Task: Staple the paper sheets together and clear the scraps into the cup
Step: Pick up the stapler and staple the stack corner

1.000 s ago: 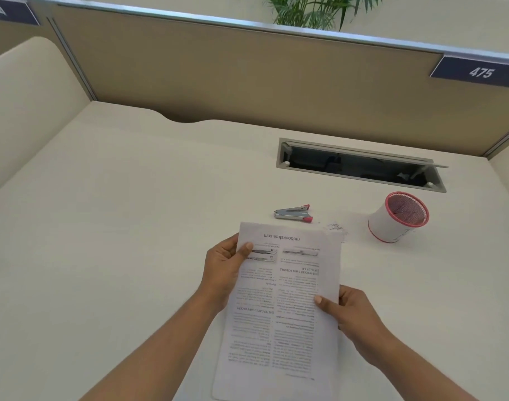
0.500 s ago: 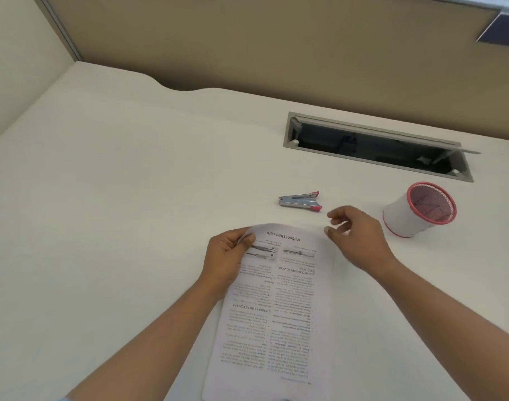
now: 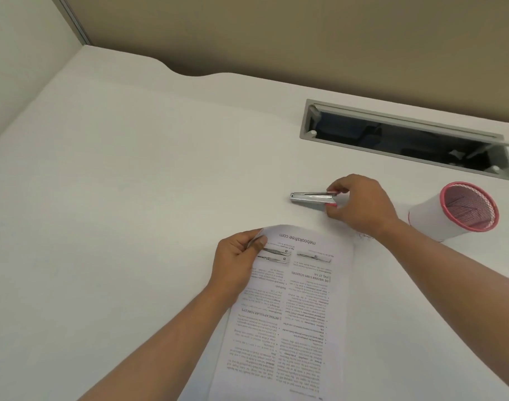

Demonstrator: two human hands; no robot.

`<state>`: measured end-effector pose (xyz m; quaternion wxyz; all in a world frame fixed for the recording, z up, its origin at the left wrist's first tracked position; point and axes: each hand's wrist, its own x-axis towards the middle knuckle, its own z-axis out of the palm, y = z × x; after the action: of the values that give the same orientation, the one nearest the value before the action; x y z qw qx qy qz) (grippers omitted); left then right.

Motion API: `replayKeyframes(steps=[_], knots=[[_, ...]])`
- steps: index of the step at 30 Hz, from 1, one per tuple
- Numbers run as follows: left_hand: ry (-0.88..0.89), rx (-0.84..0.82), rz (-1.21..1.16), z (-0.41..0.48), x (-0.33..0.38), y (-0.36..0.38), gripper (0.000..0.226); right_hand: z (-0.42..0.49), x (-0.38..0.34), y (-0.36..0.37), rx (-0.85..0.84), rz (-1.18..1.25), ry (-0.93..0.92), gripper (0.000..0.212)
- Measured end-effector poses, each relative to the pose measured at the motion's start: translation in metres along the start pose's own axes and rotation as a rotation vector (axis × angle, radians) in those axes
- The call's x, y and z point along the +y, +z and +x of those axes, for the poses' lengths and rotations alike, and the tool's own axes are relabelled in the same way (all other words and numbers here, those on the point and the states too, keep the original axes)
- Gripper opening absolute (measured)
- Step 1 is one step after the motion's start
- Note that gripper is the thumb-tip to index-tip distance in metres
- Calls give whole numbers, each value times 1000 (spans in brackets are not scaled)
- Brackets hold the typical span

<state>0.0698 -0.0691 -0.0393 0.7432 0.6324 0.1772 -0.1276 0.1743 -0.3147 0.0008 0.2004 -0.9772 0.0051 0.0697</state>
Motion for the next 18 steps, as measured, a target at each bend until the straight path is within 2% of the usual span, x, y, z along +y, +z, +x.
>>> replayKeyframes(steps=[2,5,8,10,12,15,18], knots=[[2,-7,-1,-1,1,0,18,-3,-4,-5,76,121,-9,24],[4,-18,-1,-1,1,0,19,-7,-14,-15,145,529,50,27],[6,-22,-15,-2,1,-1,18,-17,-29,-29,107,1032,87,27],[12,-20,-18,-2,1,-1,18,-26,-39,-36,40,1163,46,26],[23,-14,-26,-1,0,-3,15,-33,-45,-35,-64,1049,-74,25],[26,6,-53,0,-1,-5,12,-40,-49,-25,-213,622,-259,27],[27,19,-75,0,-1,-4,12,-44,-54,-16,-232,306,-392,29]])
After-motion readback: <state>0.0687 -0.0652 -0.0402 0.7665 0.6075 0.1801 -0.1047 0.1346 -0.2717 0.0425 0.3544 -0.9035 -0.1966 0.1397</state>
